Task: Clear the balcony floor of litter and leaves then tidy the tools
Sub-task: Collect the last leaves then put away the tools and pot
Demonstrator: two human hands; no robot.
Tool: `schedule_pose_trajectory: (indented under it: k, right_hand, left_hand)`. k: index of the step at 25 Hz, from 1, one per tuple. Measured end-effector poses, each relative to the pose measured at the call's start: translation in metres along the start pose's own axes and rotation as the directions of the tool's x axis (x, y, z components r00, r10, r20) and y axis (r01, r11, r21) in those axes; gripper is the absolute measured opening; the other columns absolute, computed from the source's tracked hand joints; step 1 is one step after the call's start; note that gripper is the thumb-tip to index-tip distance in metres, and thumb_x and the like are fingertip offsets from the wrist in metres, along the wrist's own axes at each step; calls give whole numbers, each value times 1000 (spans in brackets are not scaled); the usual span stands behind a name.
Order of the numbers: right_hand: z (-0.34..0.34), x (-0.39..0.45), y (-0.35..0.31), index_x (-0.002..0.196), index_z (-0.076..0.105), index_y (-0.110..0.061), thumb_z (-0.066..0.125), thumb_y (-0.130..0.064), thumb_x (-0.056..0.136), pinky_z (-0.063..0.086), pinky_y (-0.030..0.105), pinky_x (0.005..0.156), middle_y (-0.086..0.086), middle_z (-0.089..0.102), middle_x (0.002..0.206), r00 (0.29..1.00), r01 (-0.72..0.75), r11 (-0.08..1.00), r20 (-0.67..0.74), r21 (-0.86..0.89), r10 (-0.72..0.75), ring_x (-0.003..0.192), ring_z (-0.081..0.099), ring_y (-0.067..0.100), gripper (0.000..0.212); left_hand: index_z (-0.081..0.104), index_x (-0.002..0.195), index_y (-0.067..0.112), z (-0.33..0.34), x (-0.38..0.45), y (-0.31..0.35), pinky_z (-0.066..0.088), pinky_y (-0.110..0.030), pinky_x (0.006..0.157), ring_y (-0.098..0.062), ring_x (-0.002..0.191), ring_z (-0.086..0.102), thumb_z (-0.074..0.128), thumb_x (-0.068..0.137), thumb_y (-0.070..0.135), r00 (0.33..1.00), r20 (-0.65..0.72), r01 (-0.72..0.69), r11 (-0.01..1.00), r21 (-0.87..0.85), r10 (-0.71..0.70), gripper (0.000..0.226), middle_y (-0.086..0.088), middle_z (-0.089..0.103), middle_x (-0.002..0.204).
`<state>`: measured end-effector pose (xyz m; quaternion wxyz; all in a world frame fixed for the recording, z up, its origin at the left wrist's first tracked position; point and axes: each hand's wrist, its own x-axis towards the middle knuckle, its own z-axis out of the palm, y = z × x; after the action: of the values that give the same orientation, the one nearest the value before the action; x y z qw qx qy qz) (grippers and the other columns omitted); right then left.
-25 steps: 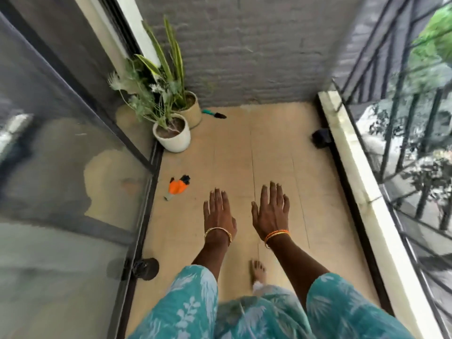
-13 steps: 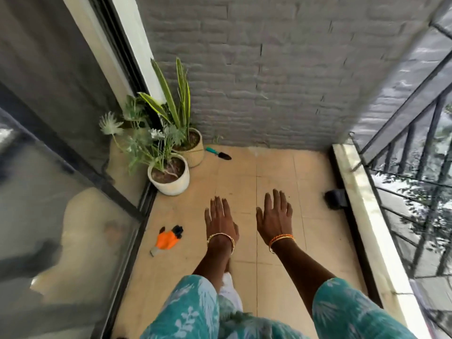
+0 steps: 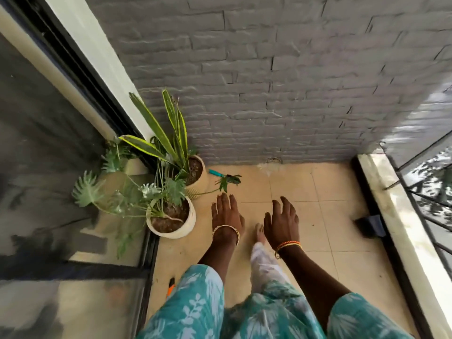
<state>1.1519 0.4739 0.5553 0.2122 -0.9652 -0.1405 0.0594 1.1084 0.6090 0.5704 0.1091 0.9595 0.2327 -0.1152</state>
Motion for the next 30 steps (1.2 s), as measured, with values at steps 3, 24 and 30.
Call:
schedule_pose_trajectory:
  k: [3,24,30]
  right_hand:
    - [28,71,-8,118,55,2,64,-12,79,46,53,85,28,48,130,998,-52,998,48,41,50,114,49,47,42]
    - [439,427,82,122,54,-1,55,-13,90,42,35,91,21,51,124,794,-397,916,521,57,312,114,49,37,34]
    - [577,468,114,120,53,-3,65,-16,85,49,39,90,18,59,118,759,-463,877,566,125,320,107,58,32,39]
  left_hand:
    - [28,147,3,-7,80,5,15,-44,116,-34,143,20,47,92,24,999,-33,3,998,-68,-5,62,-21,23,154]
    - [34,142,14,292,569,-112,31,-40,107,-30,134,32,54,90,18,881,471,-76,971,227,-41,55,-13,32,146]
    - [40,136,10,408,660,-177,32,-43,105,-35,132,34,49,93,13,899,435,-98,940,326,-58,44,-19,37,140]
